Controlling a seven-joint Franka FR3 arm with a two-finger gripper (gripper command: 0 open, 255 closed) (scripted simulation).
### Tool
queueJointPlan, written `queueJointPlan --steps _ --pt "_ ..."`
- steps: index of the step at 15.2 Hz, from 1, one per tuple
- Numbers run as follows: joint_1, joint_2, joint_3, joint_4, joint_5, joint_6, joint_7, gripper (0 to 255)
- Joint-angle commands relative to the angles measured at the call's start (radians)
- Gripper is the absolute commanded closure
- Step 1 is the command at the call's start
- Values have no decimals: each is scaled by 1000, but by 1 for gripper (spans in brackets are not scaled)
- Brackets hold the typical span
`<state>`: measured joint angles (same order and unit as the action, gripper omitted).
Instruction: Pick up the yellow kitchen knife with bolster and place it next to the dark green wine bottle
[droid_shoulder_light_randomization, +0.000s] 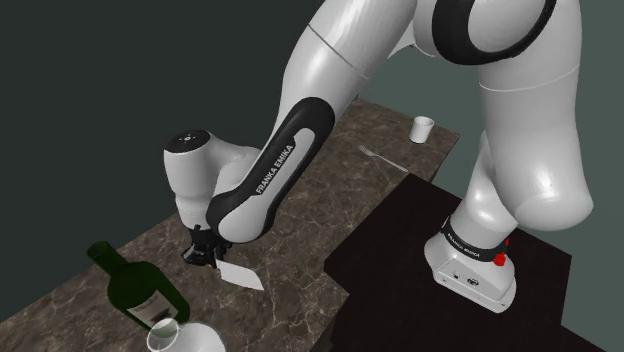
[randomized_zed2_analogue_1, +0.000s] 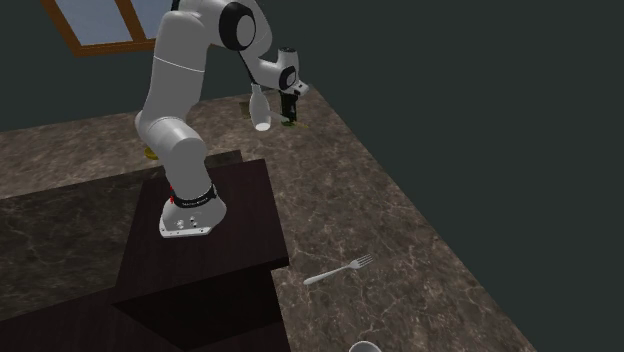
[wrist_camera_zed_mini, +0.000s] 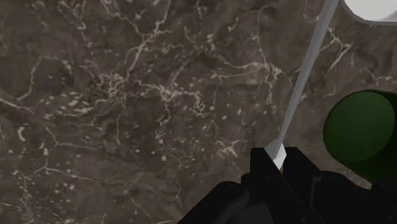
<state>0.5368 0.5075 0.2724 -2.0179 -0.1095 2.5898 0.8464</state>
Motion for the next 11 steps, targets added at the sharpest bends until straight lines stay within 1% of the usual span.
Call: queueJointPlan --steps 1,11 --pt "6 23 -6 3 -8 20 5 255" --pt "32 137 -40 28 -39 109 21 255"
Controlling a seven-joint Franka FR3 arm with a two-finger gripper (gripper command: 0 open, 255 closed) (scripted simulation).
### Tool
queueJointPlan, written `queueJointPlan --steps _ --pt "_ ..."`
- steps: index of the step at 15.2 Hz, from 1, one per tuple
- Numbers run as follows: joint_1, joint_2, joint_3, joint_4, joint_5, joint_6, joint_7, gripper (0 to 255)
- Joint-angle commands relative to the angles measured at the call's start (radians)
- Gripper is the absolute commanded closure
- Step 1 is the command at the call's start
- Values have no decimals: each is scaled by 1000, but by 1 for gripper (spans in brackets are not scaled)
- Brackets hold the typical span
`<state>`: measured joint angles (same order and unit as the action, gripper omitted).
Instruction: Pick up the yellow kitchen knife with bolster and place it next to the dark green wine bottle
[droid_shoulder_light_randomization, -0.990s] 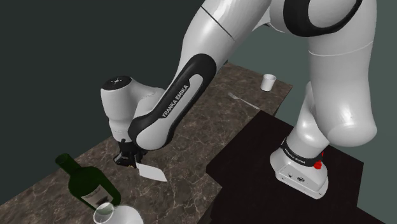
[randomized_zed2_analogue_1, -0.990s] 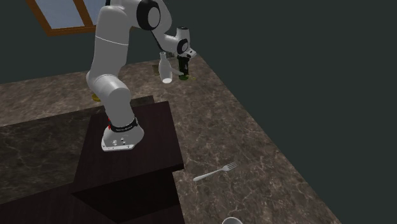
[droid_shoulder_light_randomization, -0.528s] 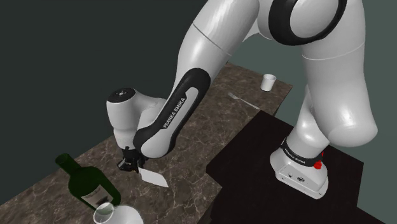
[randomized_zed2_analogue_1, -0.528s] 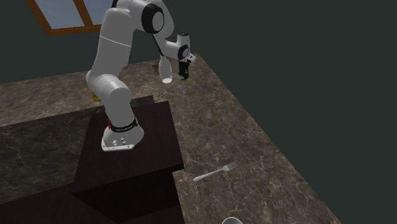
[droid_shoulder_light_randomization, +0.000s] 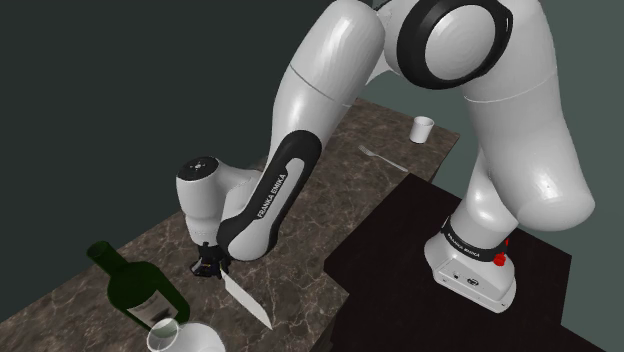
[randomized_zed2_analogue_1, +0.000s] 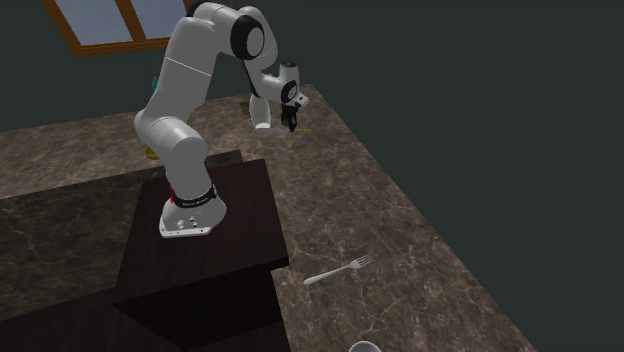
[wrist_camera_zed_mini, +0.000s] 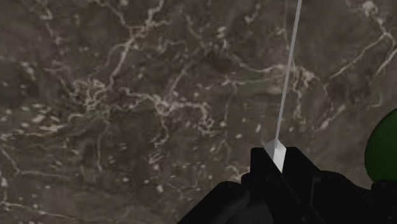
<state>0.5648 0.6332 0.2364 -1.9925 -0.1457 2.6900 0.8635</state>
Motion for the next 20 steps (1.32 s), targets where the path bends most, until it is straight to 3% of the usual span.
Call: queueJointPlan --steps 1,12,13,18,20 --pt "7 23 -7 6 -6 17 5 255" --pt "18 71 -20 23 -16 49 10 255" --pt "17 72 -20 25 -16 47 9 0" --pt "18 71 -20 23 -16 49 10 0" --pt "-1 6 -3 -7 -3 13 1 0"
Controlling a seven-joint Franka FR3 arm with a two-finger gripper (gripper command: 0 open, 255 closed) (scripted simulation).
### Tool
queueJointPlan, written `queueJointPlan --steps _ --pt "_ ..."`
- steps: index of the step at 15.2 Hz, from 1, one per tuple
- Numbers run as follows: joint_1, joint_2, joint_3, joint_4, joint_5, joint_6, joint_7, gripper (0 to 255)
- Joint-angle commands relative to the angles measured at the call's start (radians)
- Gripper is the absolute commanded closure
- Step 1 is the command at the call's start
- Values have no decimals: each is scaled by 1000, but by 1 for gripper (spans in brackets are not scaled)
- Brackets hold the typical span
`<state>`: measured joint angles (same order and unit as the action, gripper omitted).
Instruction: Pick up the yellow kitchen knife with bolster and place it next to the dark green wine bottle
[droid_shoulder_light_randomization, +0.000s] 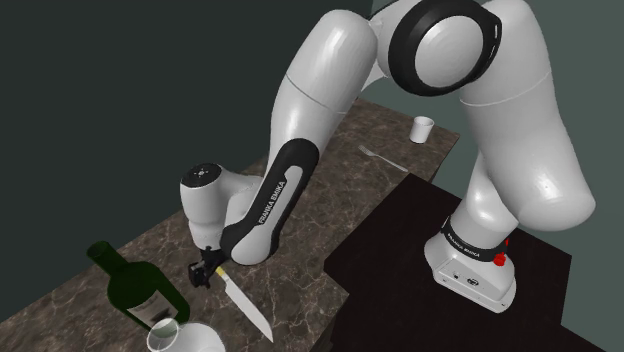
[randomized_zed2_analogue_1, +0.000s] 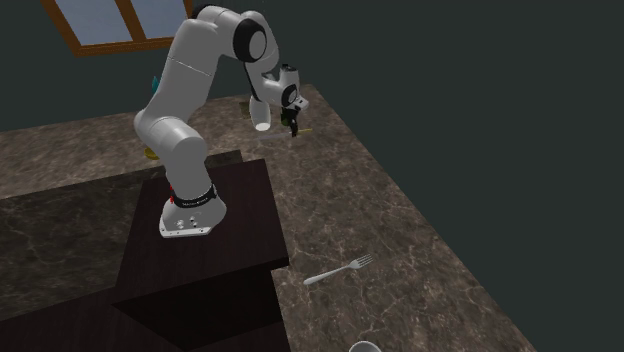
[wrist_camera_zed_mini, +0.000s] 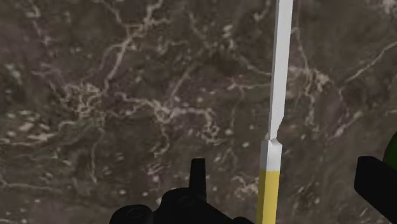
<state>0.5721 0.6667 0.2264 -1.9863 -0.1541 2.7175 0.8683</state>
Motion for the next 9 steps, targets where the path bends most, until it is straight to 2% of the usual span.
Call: queueJointPlan --steps 1,9 --pt "-17 -59 17 -25 13 -34 -9 0" --pt "-24 -83 24 -34 19 -50 -14 0"
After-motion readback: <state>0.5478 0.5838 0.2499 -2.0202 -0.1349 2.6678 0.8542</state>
